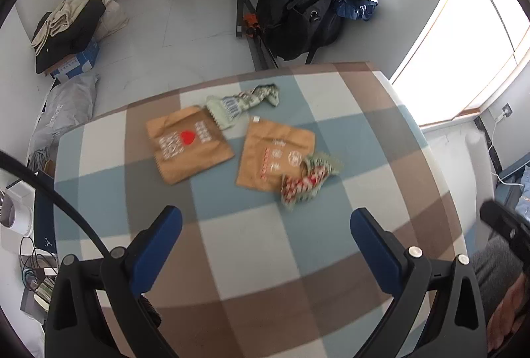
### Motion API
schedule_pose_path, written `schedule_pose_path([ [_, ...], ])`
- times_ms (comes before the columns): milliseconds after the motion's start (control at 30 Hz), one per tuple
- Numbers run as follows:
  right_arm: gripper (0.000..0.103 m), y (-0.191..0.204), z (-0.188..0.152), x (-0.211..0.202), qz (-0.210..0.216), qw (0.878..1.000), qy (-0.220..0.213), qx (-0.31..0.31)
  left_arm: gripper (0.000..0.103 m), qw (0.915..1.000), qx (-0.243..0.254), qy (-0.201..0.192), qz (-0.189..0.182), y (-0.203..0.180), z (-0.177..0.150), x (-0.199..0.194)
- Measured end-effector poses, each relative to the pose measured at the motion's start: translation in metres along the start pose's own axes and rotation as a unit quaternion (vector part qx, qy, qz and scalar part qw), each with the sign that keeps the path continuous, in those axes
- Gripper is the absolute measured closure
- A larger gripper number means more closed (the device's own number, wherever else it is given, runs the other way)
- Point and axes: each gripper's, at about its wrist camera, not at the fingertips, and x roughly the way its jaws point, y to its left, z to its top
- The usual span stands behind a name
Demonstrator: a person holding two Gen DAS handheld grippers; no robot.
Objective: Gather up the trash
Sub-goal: 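Lift the white paper tube off the table with the right gripper, then move the left gripper toward the red-and-white candy wrapper while the right gripper holds the tube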
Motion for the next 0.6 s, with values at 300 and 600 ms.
schedule_pose_path([
  [300,0.086,-0.02,-0.001,-0.016,-0.017,0.999,-0.019,0.039,0.006,0.9996,0.02,0.008,0.019,-0.019,0.019,0.013],
  [600,0.086,-0.032,-0.005,-0.021,-0.068,0.991,-0.031,0.111,0.008,0.9999,-0.001,0.007,0.01,-0.029,0.016,0.018],
])
